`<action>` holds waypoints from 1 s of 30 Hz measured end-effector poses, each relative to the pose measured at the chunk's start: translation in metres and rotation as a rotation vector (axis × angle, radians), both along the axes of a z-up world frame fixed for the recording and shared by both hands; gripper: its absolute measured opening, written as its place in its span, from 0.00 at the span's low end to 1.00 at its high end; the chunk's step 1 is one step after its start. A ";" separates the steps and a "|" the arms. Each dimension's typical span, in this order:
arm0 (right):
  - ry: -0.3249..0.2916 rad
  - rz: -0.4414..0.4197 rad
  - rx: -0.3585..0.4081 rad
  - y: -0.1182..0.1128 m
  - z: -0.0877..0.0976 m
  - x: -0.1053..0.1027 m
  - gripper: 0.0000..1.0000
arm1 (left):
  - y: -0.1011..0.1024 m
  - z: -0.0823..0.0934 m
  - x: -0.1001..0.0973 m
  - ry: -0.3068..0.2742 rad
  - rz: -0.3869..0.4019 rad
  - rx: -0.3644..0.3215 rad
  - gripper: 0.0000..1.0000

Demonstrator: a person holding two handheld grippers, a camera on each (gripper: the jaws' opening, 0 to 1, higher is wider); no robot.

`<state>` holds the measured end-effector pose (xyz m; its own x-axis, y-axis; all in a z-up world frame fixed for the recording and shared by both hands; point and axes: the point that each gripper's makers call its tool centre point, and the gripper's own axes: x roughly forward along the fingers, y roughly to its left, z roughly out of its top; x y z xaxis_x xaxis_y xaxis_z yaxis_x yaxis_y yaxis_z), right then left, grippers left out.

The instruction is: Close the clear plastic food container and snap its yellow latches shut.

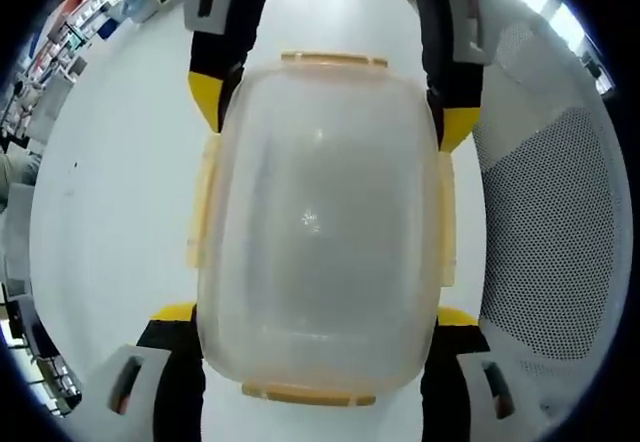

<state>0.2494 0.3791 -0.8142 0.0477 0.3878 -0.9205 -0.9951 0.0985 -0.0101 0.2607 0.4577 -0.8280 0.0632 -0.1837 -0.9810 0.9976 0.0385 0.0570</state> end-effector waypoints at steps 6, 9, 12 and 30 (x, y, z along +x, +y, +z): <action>-0.002 -0.005 0.010 0.001 0.001 0.007 0.81 | 0.001 0.000 0.007 0.001 -0.004 0.001 0.89; -0.001 -0.007 0.007 0.002 0.001 0.010 0.81 | 0.001 0.000 0.011 0.000 -0.007 0.002 0.89; -0.001 -0.010 0.003 0.003 0.001 0.013 0.81 | 0.002 0.000 0.014 0.000 -0.009 0.005 0.89; 0.000 -0.011 0.000 0.004 0.000 0.037 0.81 | 0.004 0.000 0.039 0.000 -0.010 0.004 0.89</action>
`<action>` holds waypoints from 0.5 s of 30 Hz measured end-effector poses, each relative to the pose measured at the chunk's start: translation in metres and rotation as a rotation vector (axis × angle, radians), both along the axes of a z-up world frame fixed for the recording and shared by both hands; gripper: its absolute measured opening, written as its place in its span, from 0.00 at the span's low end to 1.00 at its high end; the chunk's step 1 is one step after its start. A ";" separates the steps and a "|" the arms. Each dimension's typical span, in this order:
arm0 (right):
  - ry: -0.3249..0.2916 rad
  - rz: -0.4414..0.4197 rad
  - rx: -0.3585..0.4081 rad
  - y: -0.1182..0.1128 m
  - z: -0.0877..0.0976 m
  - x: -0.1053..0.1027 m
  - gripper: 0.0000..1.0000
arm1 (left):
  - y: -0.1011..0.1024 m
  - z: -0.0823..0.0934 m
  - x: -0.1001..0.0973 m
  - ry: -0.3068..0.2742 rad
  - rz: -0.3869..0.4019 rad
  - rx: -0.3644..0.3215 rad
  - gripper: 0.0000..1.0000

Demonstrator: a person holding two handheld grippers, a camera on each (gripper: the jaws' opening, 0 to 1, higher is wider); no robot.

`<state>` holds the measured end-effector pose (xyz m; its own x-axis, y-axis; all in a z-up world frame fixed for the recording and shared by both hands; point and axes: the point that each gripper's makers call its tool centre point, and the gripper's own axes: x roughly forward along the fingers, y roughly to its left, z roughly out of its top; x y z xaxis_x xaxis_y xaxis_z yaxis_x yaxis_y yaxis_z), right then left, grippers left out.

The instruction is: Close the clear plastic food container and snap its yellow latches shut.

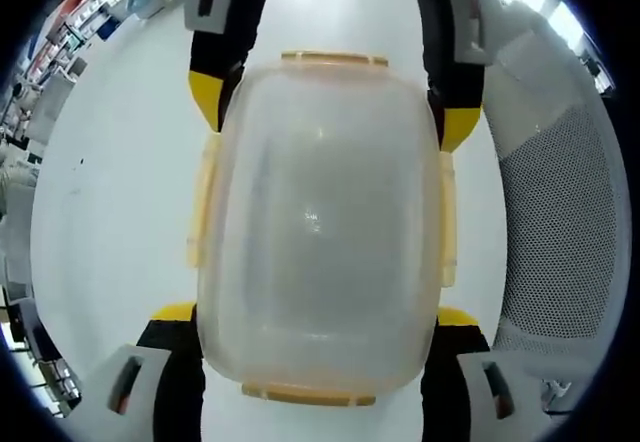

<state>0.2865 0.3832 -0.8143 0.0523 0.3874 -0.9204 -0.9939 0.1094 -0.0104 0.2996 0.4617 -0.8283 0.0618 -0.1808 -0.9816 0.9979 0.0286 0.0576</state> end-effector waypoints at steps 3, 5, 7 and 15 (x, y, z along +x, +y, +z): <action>0.000 0.002 0.001 0.000 0.000 0.004 0.81 | 0.000 0.000 0.004 0.000 0.002 0.003 0.89; -0.001 0.001 0.006 0.000 0.000 0.007 0.81 | 0.001 0.000 0.007 0.000 0.002 0.004 0.89; -0.001 0.002 0.011 0.000 0.000 0.009 0.81 | 0.000 0.001 0.009 0.000 0.002 0.005 0.89; -0.002 0.005 0.007 0.000 0.000 0.020 0.81 | 0.000 0.001 0.019 0.001 0.006 -0.010 0.89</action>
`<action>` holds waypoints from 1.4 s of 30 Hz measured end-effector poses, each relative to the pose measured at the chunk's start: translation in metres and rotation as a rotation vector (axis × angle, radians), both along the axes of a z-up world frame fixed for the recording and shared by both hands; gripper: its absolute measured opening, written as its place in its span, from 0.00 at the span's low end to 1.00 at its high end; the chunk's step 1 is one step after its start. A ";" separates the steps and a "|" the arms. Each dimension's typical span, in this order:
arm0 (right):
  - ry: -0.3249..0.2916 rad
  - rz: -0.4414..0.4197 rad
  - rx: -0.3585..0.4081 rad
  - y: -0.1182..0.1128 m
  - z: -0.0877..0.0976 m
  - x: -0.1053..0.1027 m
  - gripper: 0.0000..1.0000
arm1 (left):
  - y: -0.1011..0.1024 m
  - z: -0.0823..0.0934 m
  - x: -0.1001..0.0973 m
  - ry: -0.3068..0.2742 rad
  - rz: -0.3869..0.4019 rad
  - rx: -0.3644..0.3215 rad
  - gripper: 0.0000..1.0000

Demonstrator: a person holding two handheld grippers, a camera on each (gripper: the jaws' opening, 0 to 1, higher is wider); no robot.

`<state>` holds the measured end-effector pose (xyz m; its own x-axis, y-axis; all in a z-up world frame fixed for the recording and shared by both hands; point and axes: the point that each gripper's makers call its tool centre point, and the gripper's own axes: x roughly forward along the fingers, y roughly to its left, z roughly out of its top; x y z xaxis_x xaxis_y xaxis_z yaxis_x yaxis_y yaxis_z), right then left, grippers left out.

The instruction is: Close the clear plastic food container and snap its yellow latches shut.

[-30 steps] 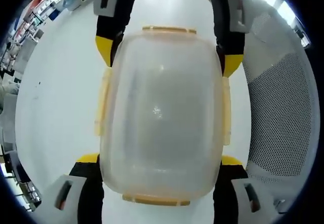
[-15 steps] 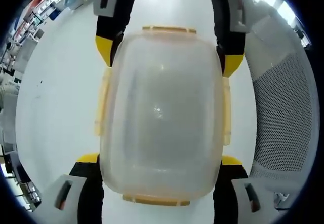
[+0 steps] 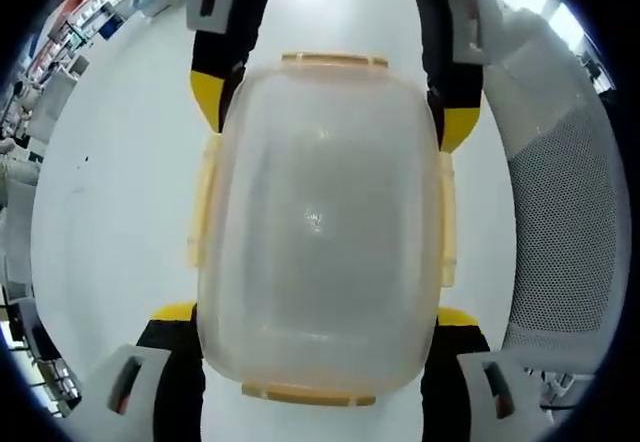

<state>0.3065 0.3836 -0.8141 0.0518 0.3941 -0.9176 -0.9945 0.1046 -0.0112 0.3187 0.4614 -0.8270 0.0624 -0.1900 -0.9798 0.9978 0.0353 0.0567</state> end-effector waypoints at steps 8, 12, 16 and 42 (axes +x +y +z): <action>0.002 -0.002 -0.013 -0.001 0.000 0.012 0.81 | 0.000 0.000 0.011 0.000 -0.001 0.004 0.89; 0.002 -0.002 -0.014 -0.001 0.000 0.016 0.81 | 0.000 0.000 0.016 0.000 -0.002 0.002 0.89; 0.002 -0.006 -0.011 -0.001 0.000 0.021 0.81 | 0.000 0.000 0.022 -0.001 -0.006 0.006 0.89; 0.003 0.014 -0.019 0.000 0.000 0.049 0.81 | 0.001 0.001 0.048 -0.001 0.016 -0.003 0.89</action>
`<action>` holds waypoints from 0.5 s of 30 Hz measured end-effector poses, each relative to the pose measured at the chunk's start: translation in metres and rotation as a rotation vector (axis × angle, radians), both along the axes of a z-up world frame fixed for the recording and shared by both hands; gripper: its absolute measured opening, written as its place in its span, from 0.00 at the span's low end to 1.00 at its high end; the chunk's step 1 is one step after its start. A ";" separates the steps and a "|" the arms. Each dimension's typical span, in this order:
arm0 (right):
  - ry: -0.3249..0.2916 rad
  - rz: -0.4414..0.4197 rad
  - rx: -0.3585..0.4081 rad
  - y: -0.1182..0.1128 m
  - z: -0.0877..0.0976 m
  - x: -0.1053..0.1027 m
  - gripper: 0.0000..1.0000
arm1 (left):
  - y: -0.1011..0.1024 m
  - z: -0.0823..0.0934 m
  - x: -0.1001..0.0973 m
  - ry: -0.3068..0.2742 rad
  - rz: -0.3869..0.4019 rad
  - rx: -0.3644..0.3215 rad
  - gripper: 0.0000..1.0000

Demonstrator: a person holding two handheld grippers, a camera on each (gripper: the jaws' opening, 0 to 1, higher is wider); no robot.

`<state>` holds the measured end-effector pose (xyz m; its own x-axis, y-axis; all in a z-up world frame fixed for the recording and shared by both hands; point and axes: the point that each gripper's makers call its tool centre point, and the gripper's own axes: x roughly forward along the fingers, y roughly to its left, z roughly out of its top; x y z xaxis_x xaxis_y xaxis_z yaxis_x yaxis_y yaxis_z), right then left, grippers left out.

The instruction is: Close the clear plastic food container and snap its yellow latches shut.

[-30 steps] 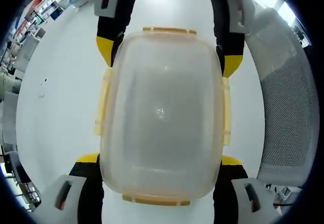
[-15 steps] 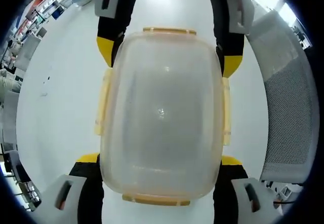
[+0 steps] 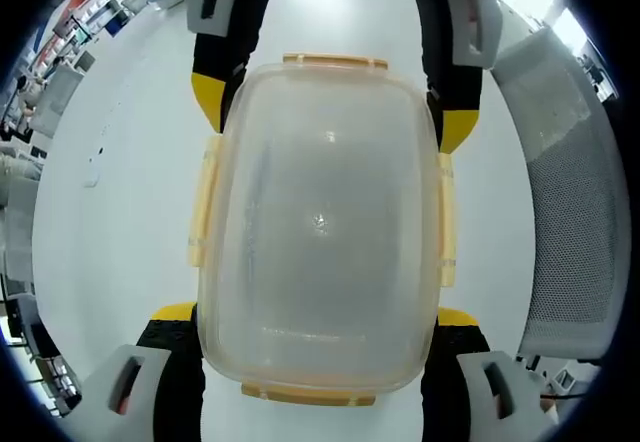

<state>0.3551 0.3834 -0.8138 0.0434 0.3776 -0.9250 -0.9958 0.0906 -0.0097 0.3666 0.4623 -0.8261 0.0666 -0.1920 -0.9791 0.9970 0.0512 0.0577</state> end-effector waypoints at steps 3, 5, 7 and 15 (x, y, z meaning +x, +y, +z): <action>0.000 0.000 -0.004 0.000 0.000 0.002 0.81 | 0.000 0.000 0.002 -0.001 0.000 0.007 0.89; 0.000 0.000 -0.003 0.000 0.000 0.003 0.81 | 0.000 0.000 0.003 -0.001 -0.001 0.009 0.89; 0.000 0.000 -0.002 -0.001 0.000 0.005 0.81 | 0.000 -0.001 0.005 -0.001 0.000 0.007 0.89; -0.001 0.003 -0.003 -0.001 0.000 0.011 0.81 | 0.000 0.000 0.010 -0.001 0.006 0.007 0.89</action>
